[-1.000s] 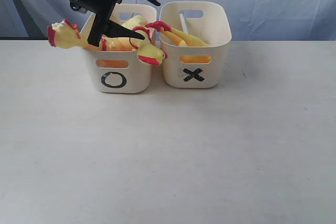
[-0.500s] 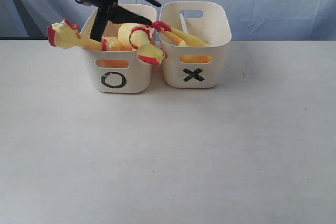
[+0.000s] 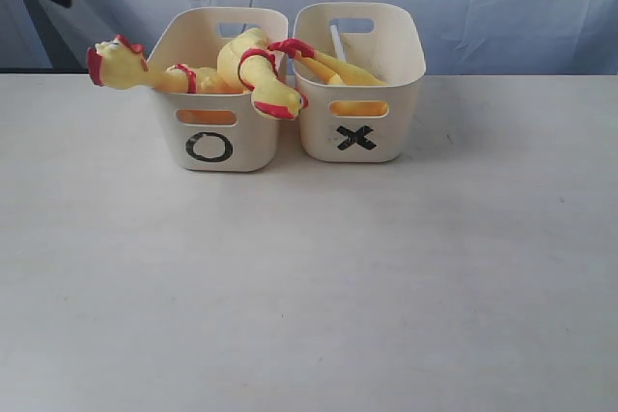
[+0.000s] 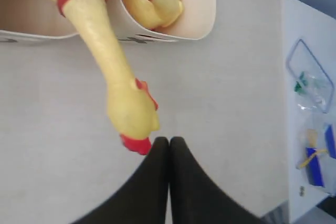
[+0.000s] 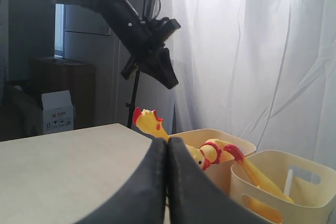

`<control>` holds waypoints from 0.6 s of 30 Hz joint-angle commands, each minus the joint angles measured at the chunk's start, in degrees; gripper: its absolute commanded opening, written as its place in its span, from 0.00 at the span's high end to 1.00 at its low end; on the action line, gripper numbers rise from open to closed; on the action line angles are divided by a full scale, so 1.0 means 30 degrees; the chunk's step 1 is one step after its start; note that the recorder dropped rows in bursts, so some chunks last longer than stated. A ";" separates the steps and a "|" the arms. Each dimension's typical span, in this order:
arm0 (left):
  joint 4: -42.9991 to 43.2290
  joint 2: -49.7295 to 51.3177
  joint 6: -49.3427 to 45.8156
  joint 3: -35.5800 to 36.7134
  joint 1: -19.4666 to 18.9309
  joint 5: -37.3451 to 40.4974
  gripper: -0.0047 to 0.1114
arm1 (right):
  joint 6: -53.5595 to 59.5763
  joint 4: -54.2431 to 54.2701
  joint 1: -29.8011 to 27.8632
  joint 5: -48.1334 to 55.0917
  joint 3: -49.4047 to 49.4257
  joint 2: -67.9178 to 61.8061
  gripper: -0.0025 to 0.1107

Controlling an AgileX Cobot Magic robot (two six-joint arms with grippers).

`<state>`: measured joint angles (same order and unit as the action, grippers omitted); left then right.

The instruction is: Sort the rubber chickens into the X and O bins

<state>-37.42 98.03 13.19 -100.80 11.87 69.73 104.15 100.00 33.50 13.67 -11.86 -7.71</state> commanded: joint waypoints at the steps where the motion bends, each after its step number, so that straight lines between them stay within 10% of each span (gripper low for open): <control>1: 0.3695 -0.2400 -0.0058 -0.0119 -0.0114 0.0077 0.96 | 0.0042 -0.0016 -0.0101 -0.0009 0.0080 0.0070 0.99; 18: 0.9899 -0.9002 -0.0174 -0.0085 -0.0114 0.0077 0.96 | 0.0042 -0.0016 -0.0101 -0.0075 0.0080 0.0070 0.99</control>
<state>-9.14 74.01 13.07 -100.80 11.54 69.94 104.15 100.00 33.50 13.67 -11.86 -7.71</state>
